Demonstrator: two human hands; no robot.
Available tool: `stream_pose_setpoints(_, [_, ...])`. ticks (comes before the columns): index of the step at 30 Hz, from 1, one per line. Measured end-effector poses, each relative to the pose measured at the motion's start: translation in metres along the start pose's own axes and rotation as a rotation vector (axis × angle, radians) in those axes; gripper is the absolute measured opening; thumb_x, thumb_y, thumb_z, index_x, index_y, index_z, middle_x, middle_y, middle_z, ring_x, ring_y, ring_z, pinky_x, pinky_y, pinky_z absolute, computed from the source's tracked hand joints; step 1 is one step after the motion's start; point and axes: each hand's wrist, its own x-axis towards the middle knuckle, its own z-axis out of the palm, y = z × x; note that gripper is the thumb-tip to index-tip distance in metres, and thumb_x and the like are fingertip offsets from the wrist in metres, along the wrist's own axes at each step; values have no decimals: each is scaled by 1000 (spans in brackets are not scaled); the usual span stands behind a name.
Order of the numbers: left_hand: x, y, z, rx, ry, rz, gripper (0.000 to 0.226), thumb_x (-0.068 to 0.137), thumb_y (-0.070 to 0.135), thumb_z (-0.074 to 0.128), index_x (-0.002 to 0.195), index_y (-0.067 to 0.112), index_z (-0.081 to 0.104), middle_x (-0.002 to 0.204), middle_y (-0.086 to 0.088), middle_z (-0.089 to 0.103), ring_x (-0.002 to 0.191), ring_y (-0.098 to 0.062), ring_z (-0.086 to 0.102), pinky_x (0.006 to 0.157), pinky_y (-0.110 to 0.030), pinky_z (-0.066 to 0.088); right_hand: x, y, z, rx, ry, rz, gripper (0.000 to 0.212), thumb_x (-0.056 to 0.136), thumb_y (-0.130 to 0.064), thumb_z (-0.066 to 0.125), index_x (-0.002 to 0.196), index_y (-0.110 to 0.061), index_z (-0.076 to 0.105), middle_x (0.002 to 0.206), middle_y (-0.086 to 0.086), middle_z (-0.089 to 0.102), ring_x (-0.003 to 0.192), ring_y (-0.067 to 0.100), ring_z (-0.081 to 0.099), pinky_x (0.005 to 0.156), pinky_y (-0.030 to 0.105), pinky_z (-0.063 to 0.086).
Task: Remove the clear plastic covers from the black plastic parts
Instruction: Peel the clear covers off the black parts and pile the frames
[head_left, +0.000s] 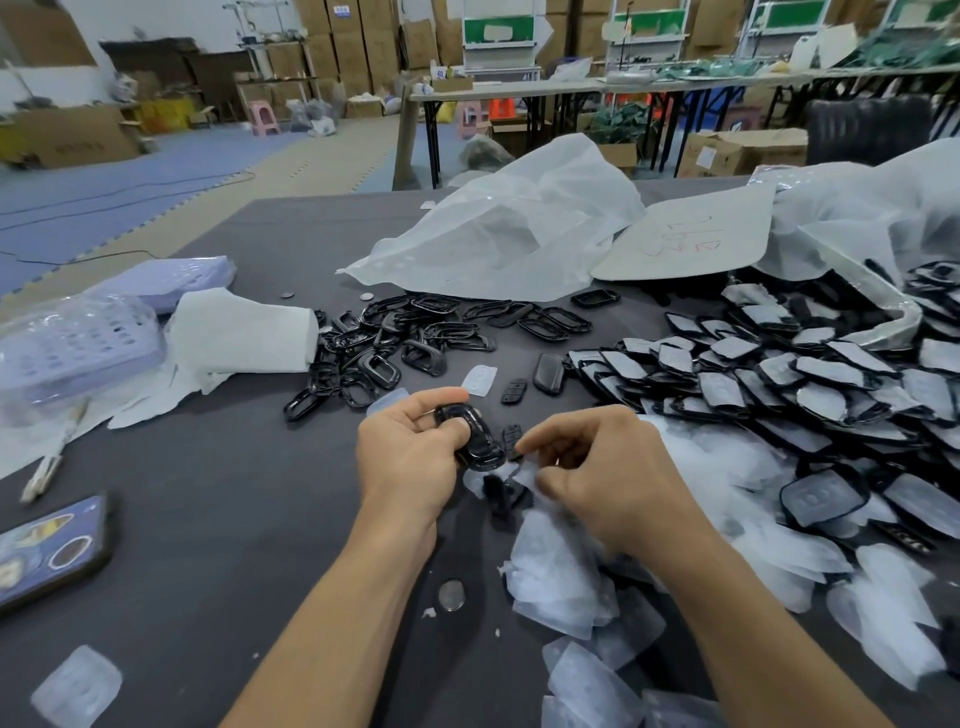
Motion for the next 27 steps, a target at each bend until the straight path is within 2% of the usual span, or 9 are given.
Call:
stream_pose_setpoints(3, [-1,0,0,13,-9,6,38,85,-18,65,83,17,79,68,-8,73,68,-21,64,72,-38,59,2,3,-5,73,82,23,26,75,-4,81,69,-30,80,64,-14,72,60,1,65,56,11,47])
stream_pose_setpoints(5, [-1,-1,0,37,-16,15,37,85,-17,66,85,17,79,65,-6,70,66,-21,63,66,-33,58,2,1,-7,122,92,39,24,75,-7,82,67,-30,79,66,-11,72,65,5,63,61,17,49])
stream_pose_setpoints(7, [-2,-1,1,67,-30,26,36,85,-16,67,87,17,80,63,-2,68,63,-17,63,61,-27,55,2,-2,-6,270,92,61,20,76,-6,83,69,-24,79,67,-6,71,65,11,59,64,25,50])
stream_pose_setpoints(10, [-6,1,1,94,-71,41,37,85,-16,65,90,19,79,59,8,70,58,-8,66,60,-24,55,3,-5,-6,580,135,118,20,85,3,75,71,-12,72,61,3,64,53,12,53,51,21,44])
stream_pose_setpoints(14, [-9,2,1,76,-108,41,42,86,-17,62,94,20,80,80,-6,80,71,-16,72,73,-37,61,6,-7,-4,852,132,199,15,98,0,60,87,-9,54,61,9,61,40,13,47,39,21,30])
stream_pose_setpoints(19, [-11,3,1,62,-165,28,46,83,-17,62,99,22,79,84,-9,81,76,-21,73,86,-50,62,6,-7,-1,944,95,204,8,98,4,60,103,-2,64,60,6,63,48,14,56,43,20,39])
stream_pose_setpoints(21, [-13,5,1,54,-206,32,44,83,-17,62,93,21,82,83,-9,80,76,-22,74,88,-54,62,6,-6,-1,924,77,206,10,97,6,61,102,-1,67,62,5,63,50,14,58,44,21,40])
stream_pose_setpoints(24, [-16,9,2,58,-237,51,44,78,-10,64,89,28,83,83,-14,79,77,-29,67,88,-63,56,6,-6,-1,891,61,200,11,95,6,62,93,-2,68,64,5,62,49,12,55,47,22,40])
stream_pose_setpoints(27, [-17,9,1,53,-252,55,47,79,-12,63,88,29,83,82,-11,80,75,-26,69,87,-58,59,6,-4,1,852,72,197,11,93,1,68,88,-6,74,65,6,61,51,13,51,61,30,44])
